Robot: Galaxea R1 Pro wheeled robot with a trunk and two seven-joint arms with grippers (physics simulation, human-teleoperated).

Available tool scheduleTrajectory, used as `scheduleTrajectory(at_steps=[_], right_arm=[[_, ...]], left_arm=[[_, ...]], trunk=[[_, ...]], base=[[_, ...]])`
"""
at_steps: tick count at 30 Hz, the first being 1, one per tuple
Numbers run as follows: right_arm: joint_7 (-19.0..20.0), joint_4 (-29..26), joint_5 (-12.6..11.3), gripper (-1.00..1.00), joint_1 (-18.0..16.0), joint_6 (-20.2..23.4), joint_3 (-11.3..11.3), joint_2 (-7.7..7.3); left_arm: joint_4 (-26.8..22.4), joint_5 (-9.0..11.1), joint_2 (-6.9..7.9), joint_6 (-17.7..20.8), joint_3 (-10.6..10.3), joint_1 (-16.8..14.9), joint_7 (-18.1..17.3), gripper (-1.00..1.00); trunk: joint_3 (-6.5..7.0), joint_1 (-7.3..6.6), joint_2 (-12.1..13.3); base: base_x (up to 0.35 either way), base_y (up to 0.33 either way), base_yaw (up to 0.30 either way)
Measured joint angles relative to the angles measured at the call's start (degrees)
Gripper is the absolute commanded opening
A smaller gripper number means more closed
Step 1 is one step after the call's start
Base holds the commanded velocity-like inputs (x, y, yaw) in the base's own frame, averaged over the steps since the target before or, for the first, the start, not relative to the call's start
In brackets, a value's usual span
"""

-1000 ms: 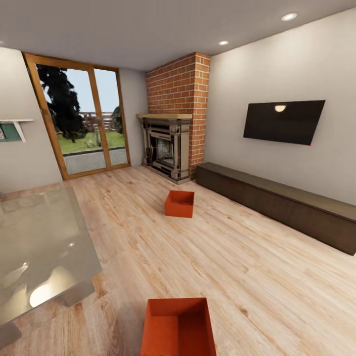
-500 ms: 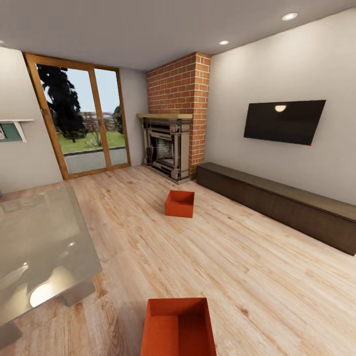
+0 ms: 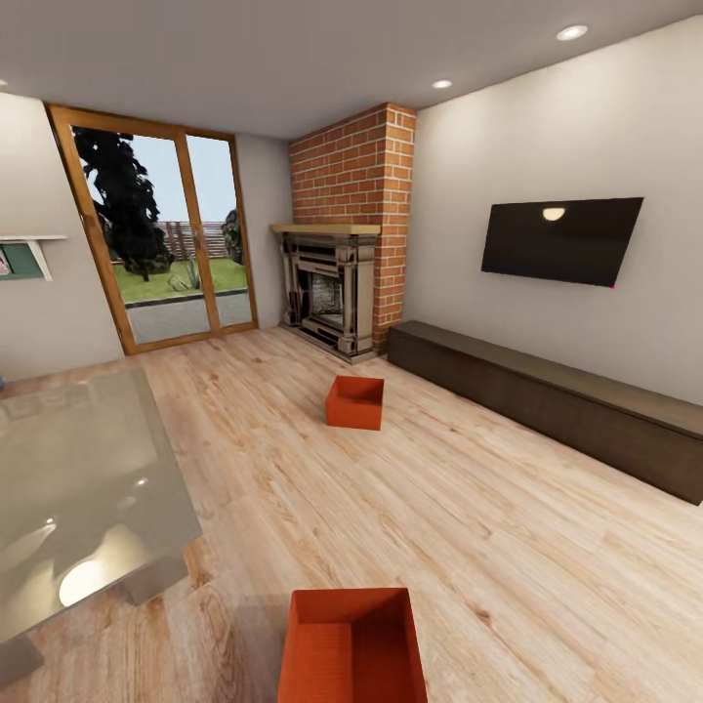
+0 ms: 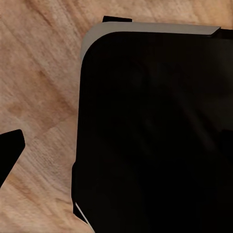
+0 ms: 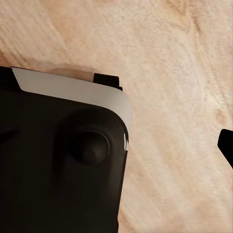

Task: Move the two storage containers from the living room to the garage. In the garage, place one container on the floor and stack the other container on top of it (either order is fine).

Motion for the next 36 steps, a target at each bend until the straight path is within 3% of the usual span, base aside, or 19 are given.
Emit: scheduleTrajectory(at_steps=[15,36], right_arm=[[-0.01,0.00,-0.50,1.00,0.00,0.07,-0.16,0.11],[-0.08,0.00,-0.85,1.00,0.00,0.00,-0.17,0.00]], left_arm=[[0.11,0.07,0.00,0.00,0.00,0.00,0.00,1.00],[0.11,0.07,0.01,0.00,0.00,0.00,0.00,1.00]], trunk=[[-0.03,0.00,0.00],[-1.81,0.00,0.00]], base=[[0.000,0.000,0.000],[0.000,0.000,0.000]])
